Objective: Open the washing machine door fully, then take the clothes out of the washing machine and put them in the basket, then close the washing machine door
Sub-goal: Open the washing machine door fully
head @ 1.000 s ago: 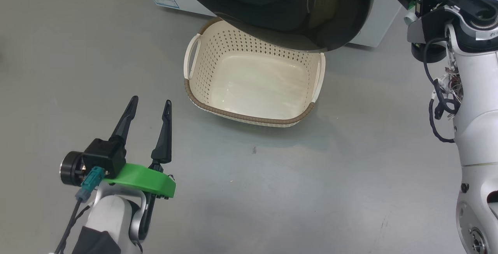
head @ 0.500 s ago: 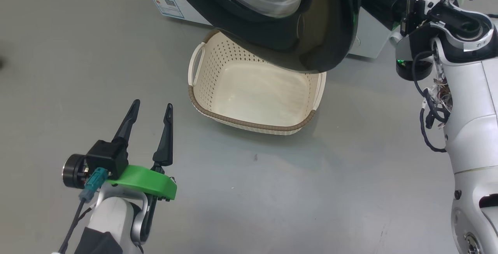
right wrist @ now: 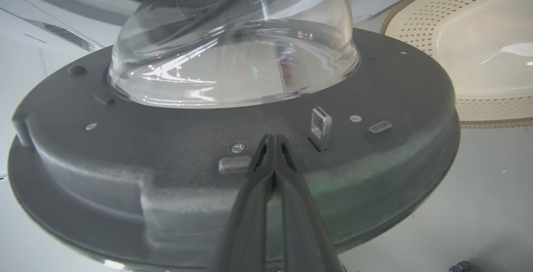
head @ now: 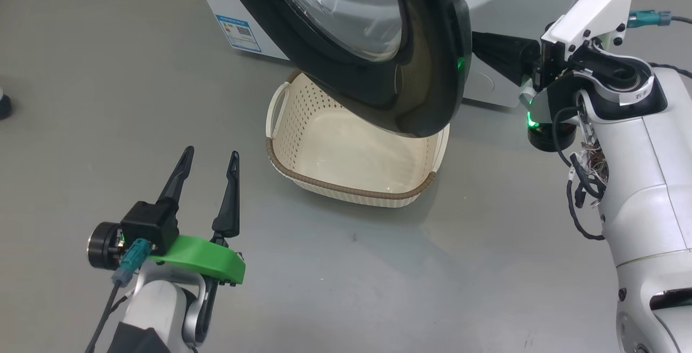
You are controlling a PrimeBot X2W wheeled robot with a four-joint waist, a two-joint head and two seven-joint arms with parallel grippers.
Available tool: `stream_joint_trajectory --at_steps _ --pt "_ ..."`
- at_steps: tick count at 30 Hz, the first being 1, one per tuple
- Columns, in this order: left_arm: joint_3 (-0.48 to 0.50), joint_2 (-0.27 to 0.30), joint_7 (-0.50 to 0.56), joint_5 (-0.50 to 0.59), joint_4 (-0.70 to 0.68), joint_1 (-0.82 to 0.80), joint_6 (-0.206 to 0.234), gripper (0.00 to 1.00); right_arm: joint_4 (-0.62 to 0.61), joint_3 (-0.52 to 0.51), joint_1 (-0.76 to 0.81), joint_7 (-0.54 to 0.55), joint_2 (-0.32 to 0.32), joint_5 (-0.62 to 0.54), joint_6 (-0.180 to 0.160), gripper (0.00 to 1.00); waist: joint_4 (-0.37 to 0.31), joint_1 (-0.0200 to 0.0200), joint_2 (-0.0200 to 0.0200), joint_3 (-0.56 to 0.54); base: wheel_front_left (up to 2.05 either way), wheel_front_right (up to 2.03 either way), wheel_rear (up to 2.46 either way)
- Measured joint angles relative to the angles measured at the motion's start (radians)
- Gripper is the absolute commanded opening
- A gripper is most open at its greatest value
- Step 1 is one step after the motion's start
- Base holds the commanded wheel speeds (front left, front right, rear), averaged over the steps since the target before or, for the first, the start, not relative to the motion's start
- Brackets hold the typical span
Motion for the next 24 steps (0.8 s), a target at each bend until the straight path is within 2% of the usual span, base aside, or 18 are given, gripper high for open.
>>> stream_joint_trajectory --at_steps 17,24 --pt "-0.001 0.000 0.000 0.000 -0.004 0.027 0.007 1.00 0.002 0.072 0.039 0.040 0.013 0.058 0.000 0.00 0.006 0.0000 0.0000 -0.030 0.00 0.00 0.00" --pt "-0.007 0.000 0.000 0.003 -0.004 0.032 0.009 1.00 -0.021 0.145 0.070 0.072 0.014 0.162 0.000 0.00 0.012 0.0000 0.0000 -0.035 0.00 0.00 0.00"
